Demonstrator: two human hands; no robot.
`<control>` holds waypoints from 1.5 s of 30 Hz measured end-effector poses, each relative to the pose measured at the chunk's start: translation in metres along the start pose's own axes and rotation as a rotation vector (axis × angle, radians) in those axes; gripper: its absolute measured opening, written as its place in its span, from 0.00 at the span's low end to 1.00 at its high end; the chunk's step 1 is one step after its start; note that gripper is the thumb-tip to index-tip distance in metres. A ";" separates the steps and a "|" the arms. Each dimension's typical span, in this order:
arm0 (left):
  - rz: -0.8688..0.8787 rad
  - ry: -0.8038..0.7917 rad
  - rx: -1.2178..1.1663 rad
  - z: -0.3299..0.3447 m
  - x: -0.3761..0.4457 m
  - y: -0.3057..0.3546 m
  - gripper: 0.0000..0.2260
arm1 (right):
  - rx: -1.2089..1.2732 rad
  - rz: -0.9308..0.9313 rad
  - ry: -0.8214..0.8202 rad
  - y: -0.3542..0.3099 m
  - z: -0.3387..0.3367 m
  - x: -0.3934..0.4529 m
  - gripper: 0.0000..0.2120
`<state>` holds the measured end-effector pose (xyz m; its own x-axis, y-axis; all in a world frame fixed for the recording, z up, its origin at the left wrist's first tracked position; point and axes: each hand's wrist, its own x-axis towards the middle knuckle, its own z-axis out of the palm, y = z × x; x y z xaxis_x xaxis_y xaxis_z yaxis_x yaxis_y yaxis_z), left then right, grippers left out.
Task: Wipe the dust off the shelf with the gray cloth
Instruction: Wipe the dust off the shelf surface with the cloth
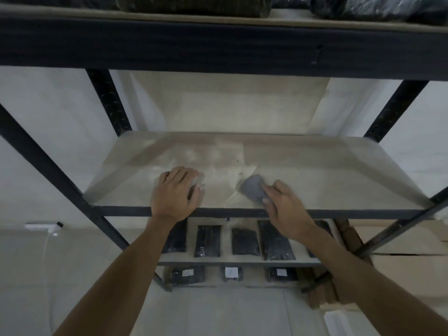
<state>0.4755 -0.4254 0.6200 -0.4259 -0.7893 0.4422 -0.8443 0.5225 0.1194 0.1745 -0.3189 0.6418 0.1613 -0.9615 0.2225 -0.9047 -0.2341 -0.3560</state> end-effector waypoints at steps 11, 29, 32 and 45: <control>-0.080 0.071 -0.030 -0.019 -0.007 -0.013 0.17 | 0.250 -0.052 -0.038 -0.041 -0.035 0.005 0.14; -0.279 0.119 -0.081 -0.022 -0.010 -0.079 0.13 | -0.043 0.282 0.075 0.093 0.003 0.174 0.26; -0.273 0.126 -0.097 -0.024 -0.011 -0.078 0.12 | 0.047 0.037 -0.016 0.070 0.010 0.172 0.26; -0.267 0.131 -0.107 -0.023 -0.011 -0.080 0.13 | -0.001 -0.046 -0.009 0.062 0.010 0.224 0.22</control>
<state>0.5554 -0.4514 0.6260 -0.1423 -0.8586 0.4926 -0.8786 0.3387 0.3365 0.1579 -0.5503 0.6606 0.2063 -0.9510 0.2304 -0.8968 -0.2779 -0.3442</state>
